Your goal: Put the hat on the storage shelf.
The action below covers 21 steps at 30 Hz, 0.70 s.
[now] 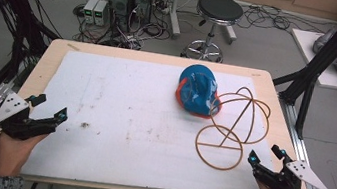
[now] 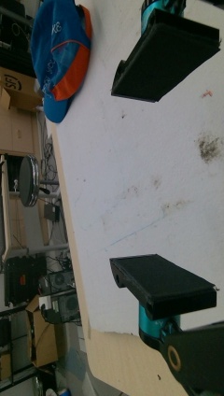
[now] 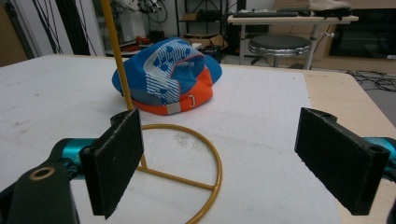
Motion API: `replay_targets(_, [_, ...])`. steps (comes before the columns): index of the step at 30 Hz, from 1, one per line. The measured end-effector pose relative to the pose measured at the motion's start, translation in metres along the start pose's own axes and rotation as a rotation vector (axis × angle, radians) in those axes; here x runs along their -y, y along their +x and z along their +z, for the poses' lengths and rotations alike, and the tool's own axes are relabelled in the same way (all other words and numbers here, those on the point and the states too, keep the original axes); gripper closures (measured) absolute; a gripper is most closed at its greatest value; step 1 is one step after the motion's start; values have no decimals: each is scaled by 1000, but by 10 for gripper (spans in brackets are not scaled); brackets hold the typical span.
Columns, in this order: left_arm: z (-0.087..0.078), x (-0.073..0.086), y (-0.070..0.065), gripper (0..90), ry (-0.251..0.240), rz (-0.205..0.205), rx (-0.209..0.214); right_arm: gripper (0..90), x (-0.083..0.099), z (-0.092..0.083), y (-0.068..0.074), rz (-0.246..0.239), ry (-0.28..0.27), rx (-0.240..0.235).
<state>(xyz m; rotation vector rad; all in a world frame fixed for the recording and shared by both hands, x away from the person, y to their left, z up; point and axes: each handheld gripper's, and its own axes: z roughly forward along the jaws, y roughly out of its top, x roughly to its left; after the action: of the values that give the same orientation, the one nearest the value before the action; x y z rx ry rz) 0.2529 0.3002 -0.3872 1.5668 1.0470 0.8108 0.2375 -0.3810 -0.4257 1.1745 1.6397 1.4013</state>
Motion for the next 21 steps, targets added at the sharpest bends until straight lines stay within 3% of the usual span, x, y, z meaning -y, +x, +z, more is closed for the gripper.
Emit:
replay_targets(5, [4, -5, -5, 156, -18, 8, 33, 146, 0, 1, 1, -4, 0, -2])
replay_targets(9, [12, -19, -19, 159, -32, 68, 102, 146, 0, 2, 0, -4, 3, -7])
replay_targets(10, [20, -29, -27, 160, -47, 94, 136, 146, 0, 2, 0, -4, 1, -4])
replay_targets(11, [20, -29, -27, 163, -47, 94, 136, 146, 0, 2, 0, -4, 1, -4])
replay_targets(12, [30, -39, -33, 171, -50, 117, 163, 146, 0, 2, 0, -3, -4, -3])
replay_targets(17, [54, -61, -47, 175, -47, 154, 199, 146, 0, 0, -1, -4, -3, -1])
replay_targets(18, [68, -70, -52, 182, -68, 171, 230, 145, 1, -2, -2, -2, -3, -1])
replay_targets(21, [79, -77, -55, 208, -69, 197, 253, 146, 1, -4, -3, 0, -3, 1])
